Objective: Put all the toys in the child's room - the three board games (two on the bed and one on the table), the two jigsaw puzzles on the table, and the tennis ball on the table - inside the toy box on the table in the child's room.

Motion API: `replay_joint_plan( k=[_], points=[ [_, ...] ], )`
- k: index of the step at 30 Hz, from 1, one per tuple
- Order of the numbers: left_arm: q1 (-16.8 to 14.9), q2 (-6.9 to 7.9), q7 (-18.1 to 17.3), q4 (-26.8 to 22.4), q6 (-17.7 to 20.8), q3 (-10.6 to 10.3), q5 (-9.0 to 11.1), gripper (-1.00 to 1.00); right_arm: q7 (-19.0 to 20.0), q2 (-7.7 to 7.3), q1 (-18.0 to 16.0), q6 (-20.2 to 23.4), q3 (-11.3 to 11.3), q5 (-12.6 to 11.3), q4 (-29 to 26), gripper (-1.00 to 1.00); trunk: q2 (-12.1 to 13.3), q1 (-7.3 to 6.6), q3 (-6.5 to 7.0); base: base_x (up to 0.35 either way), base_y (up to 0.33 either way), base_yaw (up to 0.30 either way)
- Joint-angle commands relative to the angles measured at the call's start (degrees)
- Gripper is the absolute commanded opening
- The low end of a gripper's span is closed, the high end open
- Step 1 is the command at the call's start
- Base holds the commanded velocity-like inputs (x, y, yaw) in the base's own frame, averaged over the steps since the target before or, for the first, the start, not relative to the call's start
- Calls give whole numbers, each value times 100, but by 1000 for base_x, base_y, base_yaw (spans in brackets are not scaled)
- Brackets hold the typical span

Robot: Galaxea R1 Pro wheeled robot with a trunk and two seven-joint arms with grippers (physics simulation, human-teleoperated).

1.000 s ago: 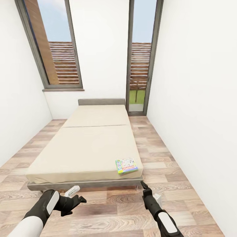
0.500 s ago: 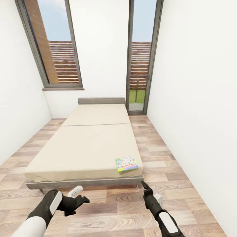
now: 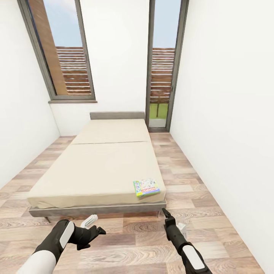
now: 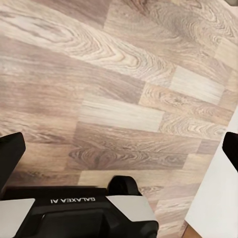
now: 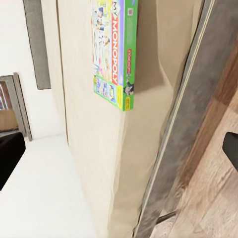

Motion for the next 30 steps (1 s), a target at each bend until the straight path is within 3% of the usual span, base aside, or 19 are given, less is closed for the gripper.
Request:
replay_joint_plan(
  k=[1,14,21,30],
  points=[
    [-4,-1,-28,-4,30,27,-20,100,71,8,-5,64,-39,-50,-2,100,-44,22,-24,0,0,0],
    [-4,-9,-21,-7,8,27,-23,100,310,26,-10,72,-22,-67,-8,100,-566,308,-257,0,0,0],
    [-4,0,6,-7,-333,28,-41,100,312,26,-13,61,-6,-70,-18,100,-847,461,-383,0,0,0],
    [-4,198,15,-7,-399,18,-51,100,307,26,-13,74,-11,-79,-19,100,-1208,659,-545,0,0,0]
  ],
)
